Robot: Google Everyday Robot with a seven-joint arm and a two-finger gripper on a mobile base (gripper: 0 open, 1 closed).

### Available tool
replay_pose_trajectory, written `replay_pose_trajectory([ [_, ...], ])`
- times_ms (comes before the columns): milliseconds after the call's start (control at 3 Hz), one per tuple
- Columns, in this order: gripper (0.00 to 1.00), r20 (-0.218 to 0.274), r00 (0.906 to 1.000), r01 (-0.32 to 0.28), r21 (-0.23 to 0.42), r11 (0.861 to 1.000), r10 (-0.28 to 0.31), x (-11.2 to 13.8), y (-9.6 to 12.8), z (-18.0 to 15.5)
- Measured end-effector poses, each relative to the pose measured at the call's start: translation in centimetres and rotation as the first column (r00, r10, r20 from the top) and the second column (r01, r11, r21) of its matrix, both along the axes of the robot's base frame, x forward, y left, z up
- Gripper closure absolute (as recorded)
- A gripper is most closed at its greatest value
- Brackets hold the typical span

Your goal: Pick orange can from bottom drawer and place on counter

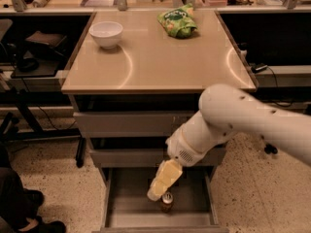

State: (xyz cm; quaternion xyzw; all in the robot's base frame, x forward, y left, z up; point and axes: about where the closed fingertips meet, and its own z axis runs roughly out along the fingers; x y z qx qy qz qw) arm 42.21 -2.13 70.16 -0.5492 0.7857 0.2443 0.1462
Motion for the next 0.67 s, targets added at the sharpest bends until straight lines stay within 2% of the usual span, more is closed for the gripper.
replay_pose_trajectory([
  [333, 0.00, 0.014, 0.9980, 0.060, 0.026, 0.998, -0.061, 1.39, 0.35, -1.35],
  [667, 0.00, 0.017, 0.9981, 0.059, 0.026, 0.998, -0.060, 1.40, 0.38, -1.25],
])
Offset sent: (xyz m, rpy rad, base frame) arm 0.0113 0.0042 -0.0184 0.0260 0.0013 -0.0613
